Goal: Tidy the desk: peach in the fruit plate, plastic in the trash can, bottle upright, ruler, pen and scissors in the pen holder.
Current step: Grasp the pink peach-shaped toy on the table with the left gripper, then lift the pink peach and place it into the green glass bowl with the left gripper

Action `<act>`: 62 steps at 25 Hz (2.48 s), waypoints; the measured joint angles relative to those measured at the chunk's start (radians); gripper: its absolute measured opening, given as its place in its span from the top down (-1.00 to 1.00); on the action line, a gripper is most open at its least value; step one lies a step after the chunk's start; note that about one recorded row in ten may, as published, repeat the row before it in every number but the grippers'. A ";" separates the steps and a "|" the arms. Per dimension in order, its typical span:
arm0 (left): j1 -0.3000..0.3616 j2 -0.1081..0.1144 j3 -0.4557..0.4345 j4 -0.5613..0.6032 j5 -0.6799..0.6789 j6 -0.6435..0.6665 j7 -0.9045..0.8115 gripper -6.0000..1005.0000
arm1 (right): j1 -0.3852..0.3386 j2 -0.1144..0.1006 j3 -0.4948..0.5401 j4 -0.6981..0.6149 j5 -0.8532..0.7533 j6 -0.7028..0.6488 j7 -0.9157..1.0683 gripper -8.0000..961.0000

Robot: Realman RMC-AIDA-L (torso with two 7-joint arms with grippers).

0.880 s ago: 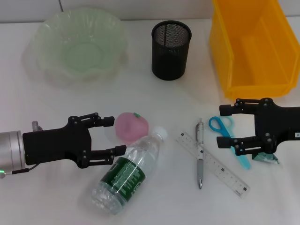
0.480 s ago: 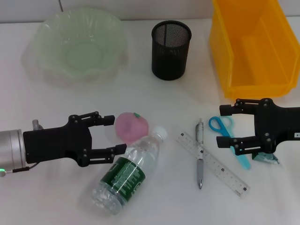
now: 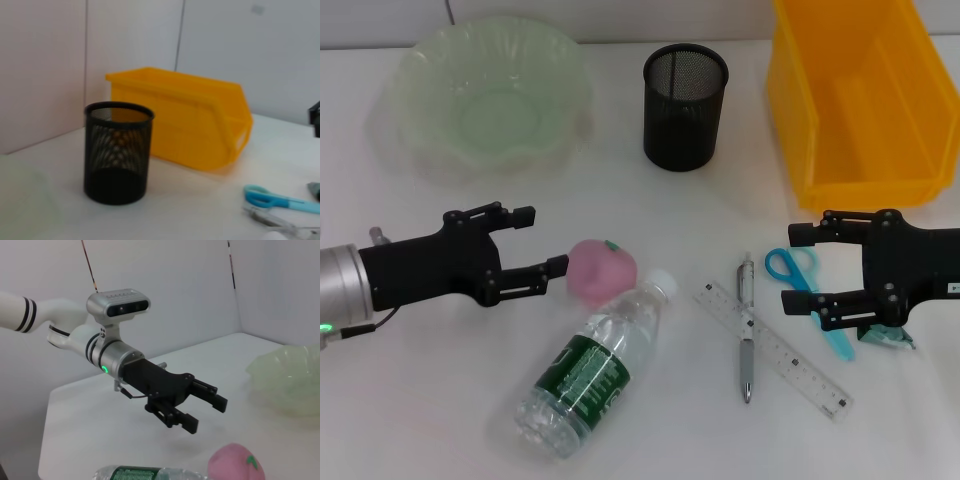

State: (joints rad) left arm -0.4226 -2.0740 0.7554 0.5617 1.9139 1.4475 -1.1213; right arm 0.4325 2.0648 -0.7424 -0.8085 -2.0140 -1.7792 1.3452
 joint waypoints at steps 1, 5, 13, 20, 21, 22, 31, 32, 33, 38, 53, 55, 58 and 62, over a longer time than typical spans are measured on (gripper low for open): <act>-0.014 -0.002 0.002 -0.012 -0.001 -0.024 -0.003 -0.62 | 0.002 0.000 0.000 0.001 0.000 0.000 0.000 -0.74; -0.047 -0.003 0.004 -0.047 0.000 -0.051 -0.008 -0.62 | 0.003 0.000 0.000 0.002 0.000 0.000 0.000 -0.74; -0.099 -0.005 0.109 -0.109 0.001 -0.139 -0.011 -0.62 | 0.000 0.000 0.000 0.002 0.000 0.000 0.000 -0.74; -0.109 -0.006 0.129 -0.104 0.003 -0.151 -0.019 -0.62 | 0.000 0.001 0.000 0.003 0.000 0.000 0.000 -0.74; -0.110 -0.006 0.130 -0.102 0.005 -0.158 -0.015 -0.57 | 0.002 0.001 0.000 0.003 0.000 0.000 0.000 -0.74; -0.110 -0.005 0.130 -0.101 0.004 -0.163 -0.011 -0.51 | 0.002 0.001 0.000 0.003 0.000 0.000 0.000 -0.74; -0.109 -0.006 0.176 -0.098 -0.015 -0.181 0.022 0.08 | -0.002 0.007 0.000 -0.004 0.000 0.000 0.000 -0.74; -0.109 -0.006 0.176 -0.098 -0.015 -0.181 0.022 0.18 | -0.002 0.007 0.000 -0.004 0.000 0.000 0.000 -0.74; -0.106 -0.006 0.190 -0.097 -0.043 -0.178 0.033 0.27 | -0.003 0.007 0.000 -0.004 0.000 0.000 0.000 -0.74; -0.092 -0.005 0.192 -0.066 -0.104 -0.132 0.058 0.58 | -0.004 0.008 0.000 -0.005 0.000 0.000 0.000 -0.74; -0.064 0.002 0.171 0.039 -0.501 -0.320 0.088 0.91 | 0.003 0.011 0.001 -0.004 -0.002 0.001 0.000 -0.74; -0.083 0.003 0.171 0.037 -0.515 -0.380 0.088 0.91 | 0.003 0.011 0.001 -0.004 -0.002 0.001 0.000 -0.74; -0.174 -0.003 0.177 -0.034 -0.523 -0.635 0.118 0.91 | 0.004 0.011 0.002 -0.002 -0.002 0.001 0.000 -0.74; -0.195 -0.006 0.183 -0.070 -0.542 -0.691 0.147 0.91 | 0.006 0.011 0.001 -0.003 0.001 0.002 0.000 -0.74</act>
State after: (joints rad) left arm -0.6172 -2.0798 0.9379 0.4915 1.3715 0.7565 -0.9741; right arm 0.4389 2.0755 -0.7410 -0.8113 -2.0126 -1.7777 1.3454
